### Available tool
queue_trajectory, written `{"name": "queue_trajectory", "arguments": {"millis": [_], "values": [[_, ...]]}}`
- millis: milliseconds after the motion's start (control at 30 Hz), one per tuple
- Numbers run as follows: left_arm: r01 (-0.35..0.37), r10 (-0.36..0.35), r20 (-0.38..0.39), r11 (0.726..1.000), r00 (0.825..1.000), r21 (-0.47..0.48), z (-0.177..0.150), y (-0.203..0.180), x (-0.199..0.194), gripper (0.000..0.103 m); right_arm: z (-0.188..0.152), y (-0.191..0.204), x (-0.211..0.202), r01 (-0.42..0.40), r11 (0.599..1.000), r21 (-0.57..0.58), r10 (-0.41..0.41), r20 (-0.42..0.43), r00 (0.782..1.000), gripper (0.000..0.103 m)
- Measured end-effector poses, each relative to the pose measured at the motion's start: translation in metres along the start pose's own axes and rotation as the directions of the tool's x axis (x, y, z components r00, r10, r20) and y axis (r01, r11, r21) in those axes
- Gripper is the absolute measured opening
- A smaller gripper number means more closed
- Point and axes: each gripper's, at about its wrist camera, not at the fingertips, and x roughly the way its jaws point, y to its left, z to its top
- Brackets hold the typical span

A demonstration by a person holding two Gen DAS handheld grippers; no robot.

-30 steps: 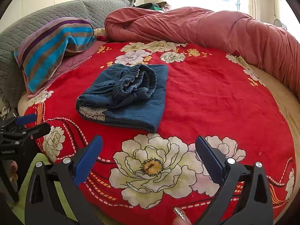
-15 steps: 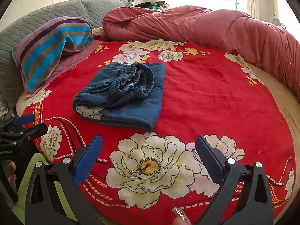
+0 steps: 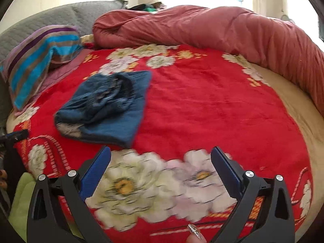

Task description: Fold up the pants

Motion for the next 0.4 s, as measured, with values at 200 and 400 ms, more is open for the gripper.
{"name": "queue_trajectory", "arguments": {"millis": [200,400], "values": [[-0.182,0.178,-0.044,0.975,0.983,-0.126,0.051,0.073,0.04,0.093,0.015,-0.093,0.026,0.165,0.975,0.151,-0.164,-0.019,0.986,0.098],[-0.413,0.396,-0.121,0.886,0.91,-0.211,0.114,0.154,0.106,0.093,0.031,-0.225,0.055,0.388,0.858,0.336,-0.362,-0.14,0.922,0.098]]}}
